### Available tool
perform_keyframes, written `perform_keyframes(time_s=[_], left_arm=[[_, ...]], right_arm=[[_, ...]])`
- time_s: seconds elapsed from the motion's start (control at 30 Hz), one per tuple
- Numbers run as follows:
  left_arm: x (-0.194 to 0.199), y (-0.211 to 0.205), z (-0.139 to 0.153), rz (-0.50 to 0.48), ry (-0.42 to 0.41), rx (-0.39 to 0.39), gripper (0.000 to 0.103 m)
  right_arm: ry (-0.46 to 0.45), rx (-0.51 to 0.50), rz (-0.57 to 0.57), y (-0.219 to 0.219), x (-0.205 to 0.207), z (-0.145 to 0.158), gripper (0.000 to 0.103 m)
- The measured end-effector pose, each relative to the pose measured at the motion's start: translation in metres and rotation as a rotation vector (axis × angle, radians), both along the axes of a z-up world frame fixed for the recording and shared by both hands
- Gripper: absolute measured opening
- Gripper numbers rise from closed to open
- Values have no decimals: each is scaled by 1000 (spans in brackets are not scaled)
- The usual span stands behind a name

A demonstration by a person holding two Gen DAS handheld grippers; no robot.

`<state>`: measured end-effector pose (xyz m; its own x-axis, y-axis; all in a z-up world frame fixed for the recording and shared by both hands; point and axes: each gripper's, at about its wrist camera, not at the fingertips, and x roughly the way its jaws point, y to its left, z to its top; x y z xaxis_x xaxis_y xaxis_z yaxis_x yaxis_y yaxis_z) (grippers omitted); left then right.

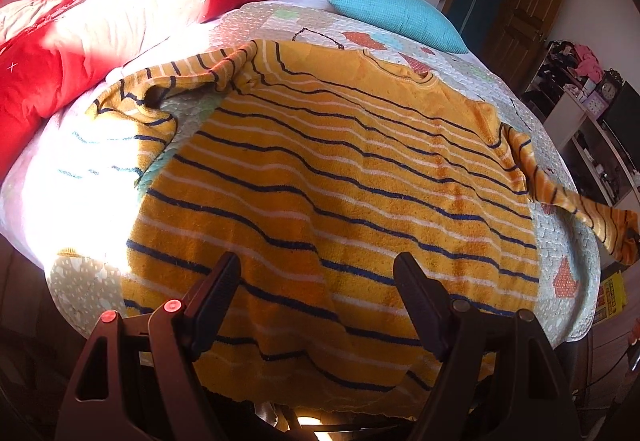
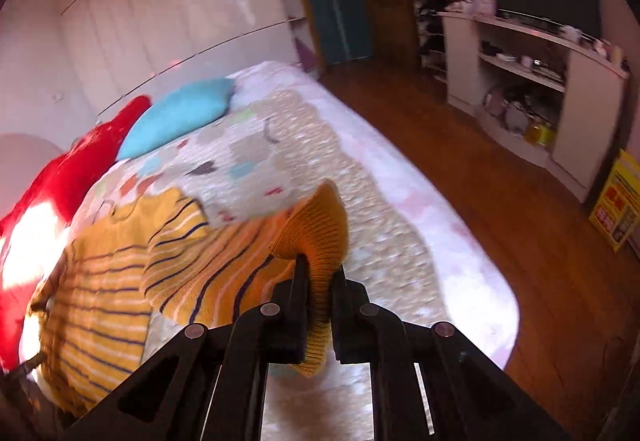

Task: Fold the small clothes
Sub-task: 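Grasp the sleeve cuff with the right tool and lift it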

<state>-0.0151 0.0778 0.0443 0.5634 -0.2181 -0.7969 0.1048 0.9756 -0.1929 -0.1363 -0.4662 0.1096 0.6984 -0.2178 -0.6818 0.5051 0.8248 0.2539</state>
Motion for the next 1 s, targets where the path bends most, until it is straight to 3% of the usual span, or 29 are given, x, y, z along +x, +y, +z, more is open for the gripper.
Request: perform_keyframes(time_s=[0.1,0.17,0.27,0.37,0.5,0.73,0.87,1.0], left_arm=[[1,0,-1,-1,8,-6,78],[2,-2,-2,-3,12,-8,78],[4,-6,-1,-11,13,-9,78],[3,-10,1,-21,3,-11,78],[1,-10,4,-32,-12,-15,78],[-13,4,4,-41,-59,-24,78],[-17,26,-2,-6,-54,-48,78],[-21,54,-9,50,-44,-72,78]], right_arm=[[10,17,-127,-47,-12,-2,8],[11,69,-153,-66,-10,-9,8],[19,143,-137,-70,1,-18,8],[4,172,-47,-44,27,-14,8],[-8,213,130,16,91,-4,9],[-57,384,451,153,220,5,9],[-30,527,586,237,293,-11,9],[45,549,657,317,354,-35,9]])
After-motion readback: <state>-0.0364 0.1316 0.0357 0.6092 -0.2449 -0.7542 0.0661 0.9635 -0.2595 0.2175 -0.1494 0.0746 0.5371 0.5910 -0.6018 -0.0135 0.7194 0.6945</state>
